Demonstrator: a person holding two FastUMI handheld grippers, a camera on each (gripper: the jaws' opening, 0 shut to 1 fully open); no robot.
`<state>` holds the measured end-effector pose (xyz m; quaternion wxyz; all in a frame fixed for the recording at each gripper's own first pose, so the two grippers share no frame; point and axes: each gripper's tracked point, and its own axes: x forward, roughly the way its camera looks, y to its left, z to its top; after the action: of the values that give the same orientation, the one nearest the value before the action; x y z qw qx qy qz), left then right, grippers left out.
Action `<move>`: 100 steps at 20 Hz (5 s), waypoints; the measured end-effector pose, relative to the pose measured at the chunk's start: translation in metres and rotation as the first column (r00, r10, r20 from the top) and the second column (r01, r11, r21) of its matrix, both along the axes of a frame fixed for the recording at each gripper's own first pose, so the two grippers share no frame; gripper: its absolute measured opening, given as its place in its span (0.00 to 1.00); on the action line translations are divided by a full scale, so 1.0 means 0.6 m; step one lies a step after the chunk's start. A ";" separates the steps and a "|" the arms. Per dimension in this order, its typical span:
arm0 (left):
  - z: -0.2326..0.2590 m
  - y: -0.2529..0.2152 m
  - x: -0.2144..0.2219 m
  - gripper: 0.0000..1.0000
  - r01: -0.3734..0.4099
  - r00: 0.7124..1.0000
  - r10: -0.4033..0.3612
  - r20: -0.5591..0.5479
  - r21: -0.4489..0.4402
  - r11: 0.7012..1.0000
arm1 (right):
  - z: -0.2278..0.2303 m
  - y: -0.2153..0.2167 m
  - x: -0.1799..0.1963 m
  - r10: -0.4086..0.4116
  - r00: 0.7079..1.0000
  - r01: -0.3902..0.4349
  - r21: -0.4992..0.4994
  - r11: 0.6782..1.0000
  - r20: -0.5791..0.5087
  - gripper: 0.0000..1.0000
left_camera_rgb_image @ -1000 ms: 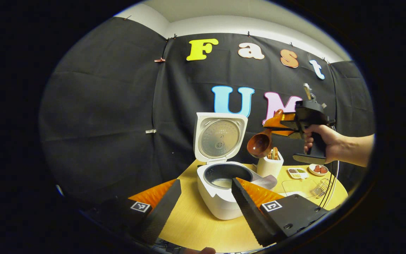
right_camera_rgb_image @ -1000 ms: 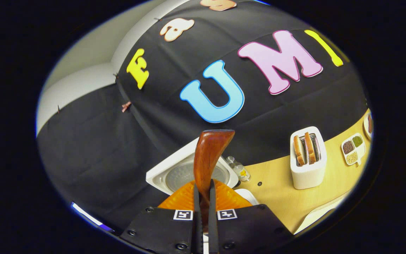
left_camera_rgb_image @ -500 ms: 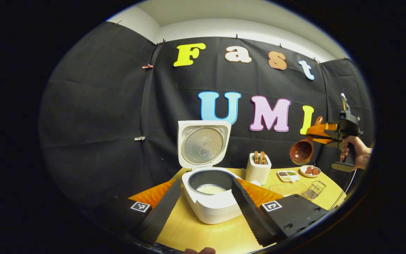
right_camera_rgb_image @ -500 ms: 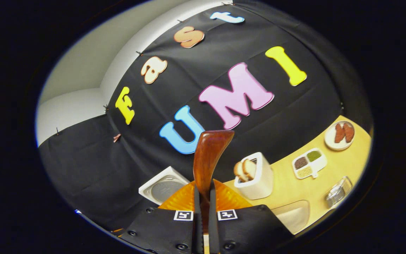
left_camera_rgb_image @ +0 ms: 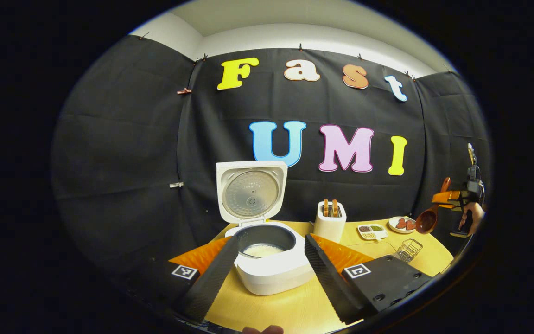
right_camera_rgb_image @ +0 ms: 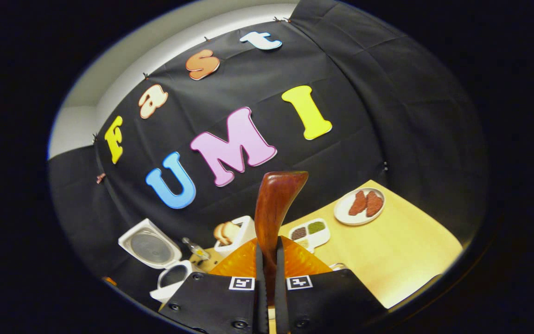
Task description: Close the left gripper, press the button to open the rice cooker; take a wooden spoon from the chopstick holder with the right hand, scoop a spoonful of rice and pour it into the rice cooker, then put the wooden spoon back into the chopstick holder.
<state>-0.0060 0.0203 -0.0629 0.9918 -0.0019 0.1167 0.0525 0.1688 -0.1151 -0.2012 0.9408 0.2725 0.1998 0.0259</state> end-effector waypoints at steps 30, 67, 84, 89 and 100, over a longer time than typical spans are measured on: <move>0.076 -0.062 0.067 0.99 -0.061 0.998 0.061 0.018 -0.002 0.998 | -0.233 -0.070 -0.035 0.025 0.964 -0.072 -0.169 0.983 -0.265 0.97; 0.134 0.181 0.600 0.98 -0.099 0.983 0.081 0.167 0.100 0.990 | 0.278 0.045 -0.188 -0.092 0.975 0.182 -0.493 0.850 0.202 0.98; 0.029 0.129 0.493 1.00 -0.155 0.988 0.155 -0.006 0.027 0.988 | 0.239 0.021 -0.218 -0.096 0.984 0.156 -0.472 0.868 0.149 0.98; -0.030 0.071 0.396 1.00 -0.165 0.980 0.162 -0.117 -0.020 0.986 | 0.240 0.013 -0.235 -0.075 0.987 0.132 -0.465 0.875 0.140 0.98; -0.191 0.010 0.292 0.98 -0.243 0.935 0.217 -0.281 -0.061 0.968 | 0.234 0.090 -0.226 0.092 0.991 -0.035 -0.462 0.886 0.100 0.98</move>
<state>0.1690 0.0261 -0.1774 0.9520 -0.0556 0.2534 0.1624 0.0330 -0.0612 -0.0607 0.9874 0.0341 0.1525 0.0249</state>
